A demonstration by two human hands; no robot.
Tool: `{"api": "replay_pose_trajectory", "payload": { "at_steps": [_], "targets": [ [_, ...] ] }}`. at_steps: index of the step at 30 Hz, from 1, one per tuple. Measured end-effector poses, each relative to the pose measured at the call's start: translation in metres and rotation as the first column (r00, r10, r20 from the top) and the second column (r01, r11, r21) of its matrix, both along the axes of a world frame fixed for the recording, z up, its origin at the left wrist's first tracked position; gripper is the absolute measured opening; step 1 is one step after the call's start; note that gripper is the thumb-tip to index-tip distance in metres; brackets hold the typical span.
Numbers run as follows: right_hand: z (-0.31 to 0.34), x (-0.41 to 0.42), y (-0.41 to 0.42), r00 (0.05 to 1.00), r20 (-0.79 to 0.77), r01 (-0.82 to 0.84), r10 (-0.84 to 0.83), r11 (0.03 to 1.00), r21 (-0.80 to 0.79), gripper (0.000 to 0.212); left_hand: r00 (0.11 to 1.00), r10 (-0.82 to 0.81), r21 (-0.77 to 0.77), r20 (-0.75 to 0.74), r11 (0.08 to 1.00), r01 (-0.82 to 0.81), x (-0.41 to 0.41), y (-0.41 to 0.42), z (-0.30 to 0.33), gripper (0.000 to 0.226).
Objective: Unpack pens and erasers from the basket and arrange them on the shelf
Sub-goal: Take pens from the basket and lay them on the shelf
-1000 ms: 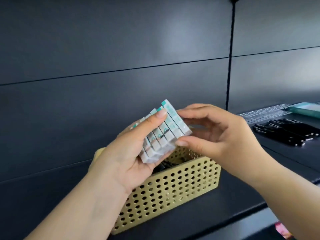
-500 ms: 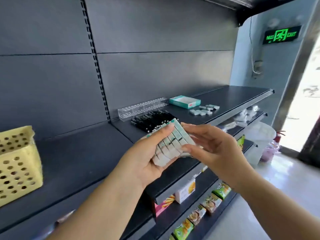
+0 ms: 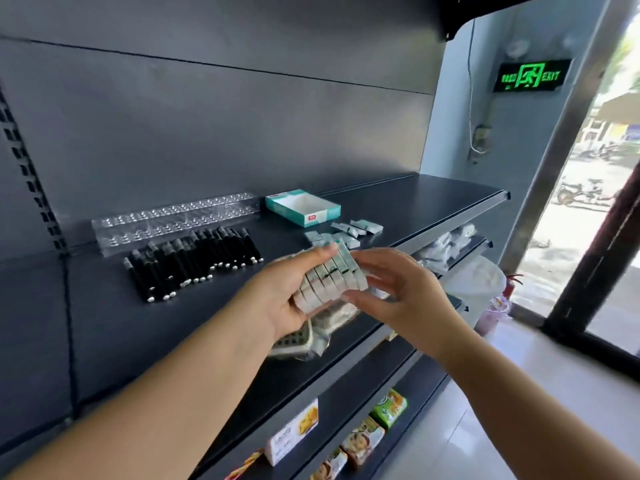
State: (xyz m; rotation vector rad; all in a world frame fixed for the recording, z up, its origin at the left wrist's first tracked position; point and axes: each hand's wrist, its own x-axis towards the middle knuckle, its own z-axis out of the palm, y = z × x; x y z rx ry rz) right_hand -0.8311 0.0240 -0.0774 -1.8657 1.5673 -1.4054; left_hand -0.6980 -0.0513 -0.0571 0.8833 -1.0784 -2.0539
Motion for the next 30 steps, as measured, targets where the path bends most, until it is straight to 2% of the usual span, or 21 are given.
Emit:
{"api": "replay_pose_trajectory", "payload": {
  "at_steps": [5,9,13,16,19,22,25,28,30],
  "targets": [
    [-0.004,-0.062,-0.095,0.996,0.086,-0.018,0.010,0.996,0.088,0.041,0.987,0.156,0.016,0.047,0.987,-0.157,-0.066,-0.084,-0.004,0.008],
    [-0.021,-0.096,-0.154,0.995,0.098,-0.042,0.031,0.994,0.105,0.037,0.955,0.269,-0.077,0.125,0.962,-0.261,-0.101,-0.134,-0.007,0.006],
    [-0.027,-0.115,-0.191,0.997,-0.068,0.025,-0.023,0.999,0.031,0.040,0.891,0.343,-0.223,0.297,0.932,-0.284,-0.119,-0.169,-0.006,0.008],
    [-0.030,-0.121,-0.216,0.971,-0.234,0.031,-0.049,0.996,-0.080,0.043,0.845,0.359,-0.250,0.396,0.928,-0.277,-0.122,-0.189,-0.006,0.013],
    [-0.038,-0.127,-0.235,0.933,-0.361,-0.019,0.012,1.000,-0.017,0.055,0.758,0.384,-0.254,0.527,0.922,-0.291,-0.125,-0.199,-0.011,0.020],
    [-0.046,-0.135,-0.247,0.854,-0.516,-0.124,0.069,0.990,-0.072,0.056,0.689,0.407,-0.248,0.599,0.913,-0.324,-0.126,-0.202,-0.018,0.031],
    [-0.048,-0.148,-0.258,0.838,-0.514,-0.263,0.185,0.961,-0.083,0.052,0.642,0.450,-0.269,0.621,0.892,-0.364,-0.135,-0.203,-0.024,0.039],
    [-0.051,-0.175,-0.269,0.835,-0.512,-0.303,0.201,0.945,-0.123,0.043,0.621,0.490,-0.320,0.612,0.871,-0.372,-0.160,-0.204,-0.029,0.018],
    [-0.042,-0.199,-0.274,0.852,-0.448,-0.317,0.271,0.948,-0.030,0.042,0.589,0.521,-0.368,0.618,0.854,-0.369,-0.184,-0.208,-0.030,0.015]
  ]
}}
